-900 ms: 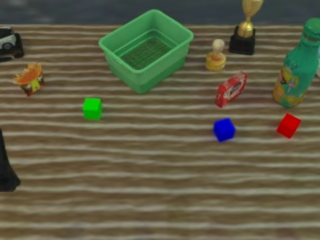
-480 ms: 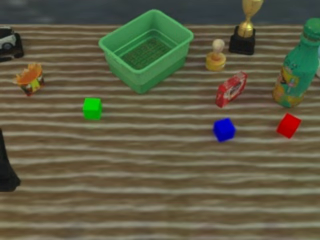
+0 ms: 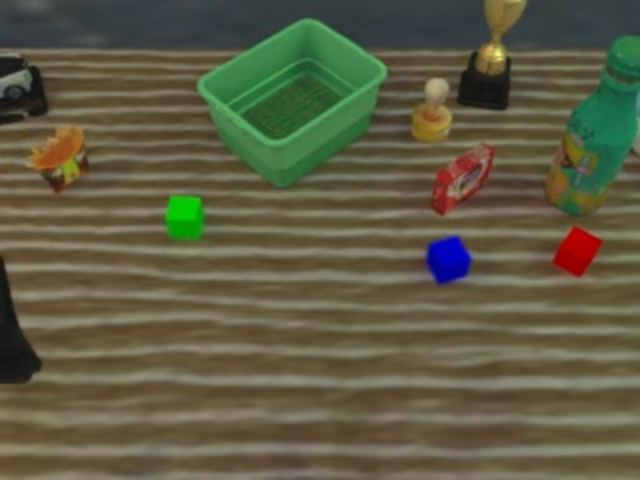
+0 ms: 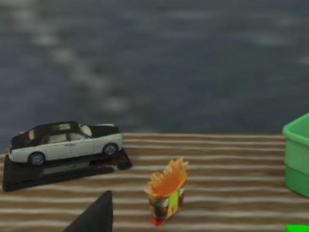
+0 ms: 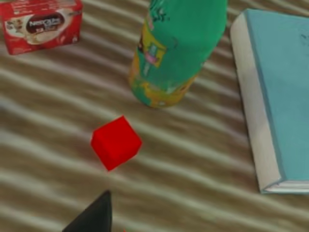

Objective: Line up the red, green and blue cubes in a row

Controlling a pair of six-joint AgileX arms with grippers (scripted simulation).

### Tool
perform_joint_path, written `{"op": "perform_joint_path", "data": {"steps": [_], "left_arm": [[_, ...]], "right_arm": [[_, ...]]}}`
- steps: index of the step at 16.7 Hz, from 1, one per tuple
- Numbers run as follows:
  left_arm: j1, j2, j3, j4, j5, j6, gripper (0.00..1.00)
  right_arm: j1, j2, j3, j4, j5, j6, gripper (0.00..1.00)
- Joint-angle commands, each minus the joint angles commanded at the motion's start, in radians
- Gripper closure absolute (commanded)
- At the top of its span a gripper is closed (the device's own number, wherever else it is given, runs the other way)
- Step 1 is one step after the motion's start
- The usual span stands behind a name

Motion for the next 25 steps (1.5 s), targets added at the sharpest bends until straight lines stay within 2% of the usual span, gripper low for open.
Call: {"op": "perform_joint_path", "data": {"steps": [6, 12, 17, 25], "left_arm": [[0.0, 0.0, 0.0, 0.0, 0.0, 0.0, 0.0], [0.0, 0.0, 0.0, 0.0, 0.0, 0.0, 0.0], [0.0, 0.0, 0.0, 0.0, 0.0, 0.0, 0.0], [0.0, 0.0, 0.0, 0.0, 0.0, 0.0, 0.0]], "right_arm": [[0.041, 0.621, 0.458, -0.323, 0.002, -0.209, 0.0], [0.073, 1.079, 0.824, -0.554, 0.002, -0.367, 0.0], [0.085, 1.238, 0.967, -0.634, 0.002, -0.426, 0.0], [0.083, 1.258, 0.941, -0.594, 0.002, -0.429, 0.0]]}}
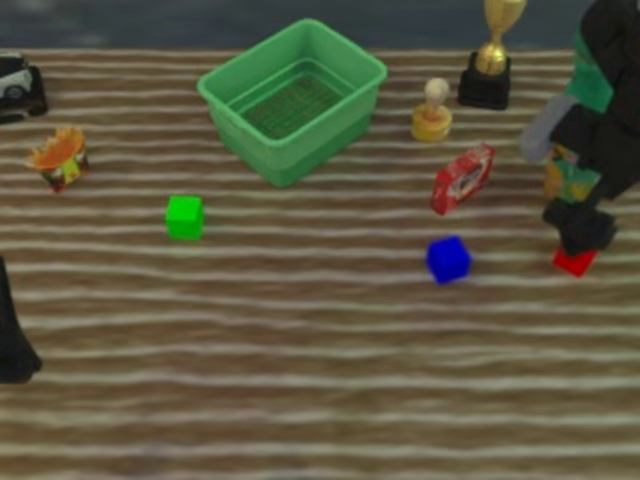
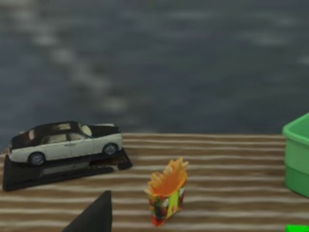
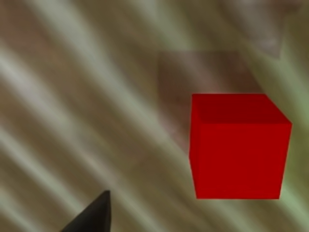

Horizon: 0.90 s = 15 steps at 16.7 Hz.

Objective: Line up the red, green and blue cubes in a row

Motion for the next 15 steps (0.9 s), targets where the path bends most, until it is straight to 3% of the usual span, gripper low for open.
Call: {"op": "perform_joint_path", "data": {"steps": [6, 11, 15], "left_arm": [[0.0, 0.0, 0.0, 0.0, 0.0, 0.0, 0.0], [0.0, 0.0, 0.0, 0.0, 0.0, 0.0, 0.0], [0.0, 0.0, 0.0, 0.0, 0.0, 0.0, 0.0]], "right_arm": [[0.003, 0.1, -0.124, 0.232, 0.001, 0.004, 0.0], [0.003, 0.113, -0.137, 0.254, 0.001, 0.004, 0.0], [0.003, 0.113, -0.137, 0.254, 0.001, 0.004, 0.3]]}}
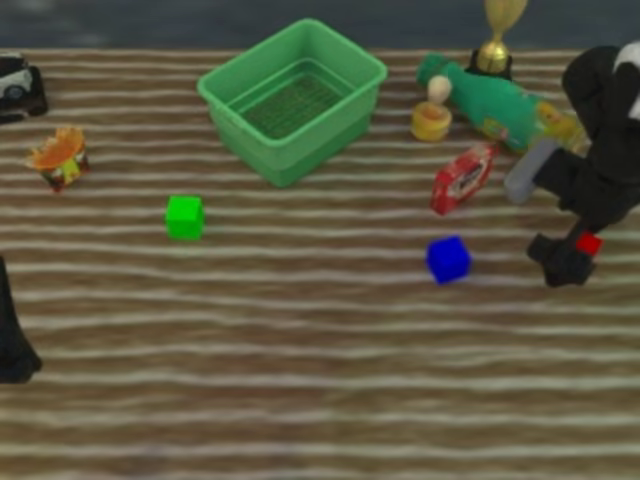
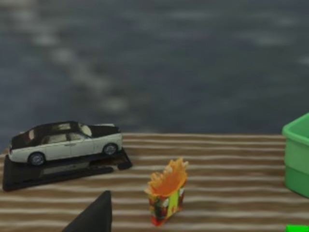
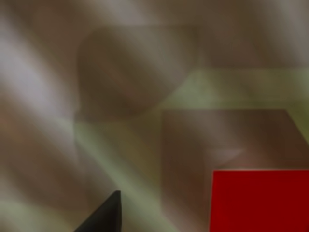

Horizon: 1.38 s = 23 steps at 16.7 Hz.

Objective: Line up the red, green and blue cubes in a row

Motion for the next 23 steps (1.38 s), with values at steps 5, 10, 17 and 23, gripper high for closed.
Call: {"op": "perform_joint_path", "data": {"steps": [5, 10, 17, 23], "left_arm": [[0.0, 0.0, 0.0, 0.0, 0.0, 0.0, 0.0], [0.0, 0.0, 0.0, 0.0, 0.0, 0.0, 0.0], [0.0, 0.0, 0.0, 0.0, 0.0, 0.0, 0.0], [0.0, 0.0, 0.0, 0.0, 0.0, 0.0, 0.0]], "right_arm": [[0.0, 0.0, 0.0, 0.0, 0.0, 0.0, 0.68], [0.0, 0.0, 0.0, 0.0, 0.0, 0.0, 1.0], [0.0, 0.0, 0.0, 0.0, 0.0, 0.0, 1.0], [0.005, -0.086, 0.072, -0.142, -0.018, 0.017, 1.0]]}}
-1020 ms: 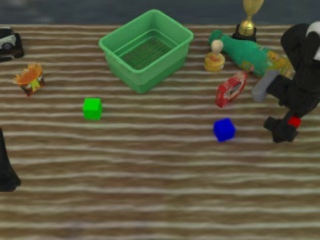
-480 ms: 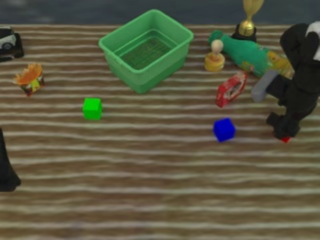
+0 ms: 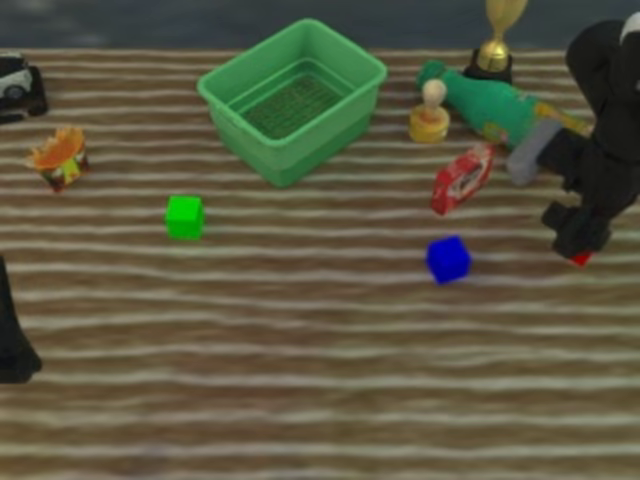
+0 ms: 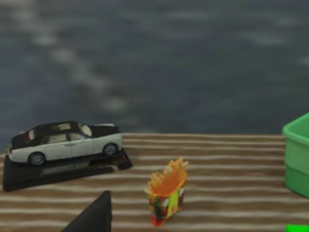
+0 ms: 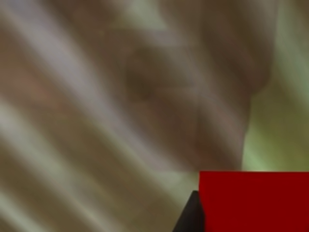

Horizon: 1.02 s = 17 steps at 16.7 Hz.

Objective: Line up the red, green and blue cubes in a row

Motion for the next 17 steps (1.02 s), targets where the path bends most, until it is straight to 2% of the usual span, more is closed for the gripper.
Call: {"op": "perform_joint_path", "data": {"steps": [4, 10, 13, 17], "left_arm": [[0.0, 0.0, 0.0, 0.0, 0.0, 0.0, 0.0], [0.0, 0.0, 0.0, 0.0, 0.0, 0.0, 0.0], [0.0, 0.0, 0.0, 0.0, 0.0, 0.0, 0.0], [0.0, 0.0, 0.0, 0.0, 0.0, 0.0, 0.0]], "right_arm": [[0.004, -0.051, 0.068, -0.119, 0.0, 0.001, 1.0], [0.013, -0.041, 0.085, -0.132, 0.0, 0.001, 1.0], [0.105, 0.026, 0.186, -0.19, 0.001, 0.002, 1.0], [0.309, 0.169, 0.457, -0.319, 0.001, 0.013, 1.0]]}}
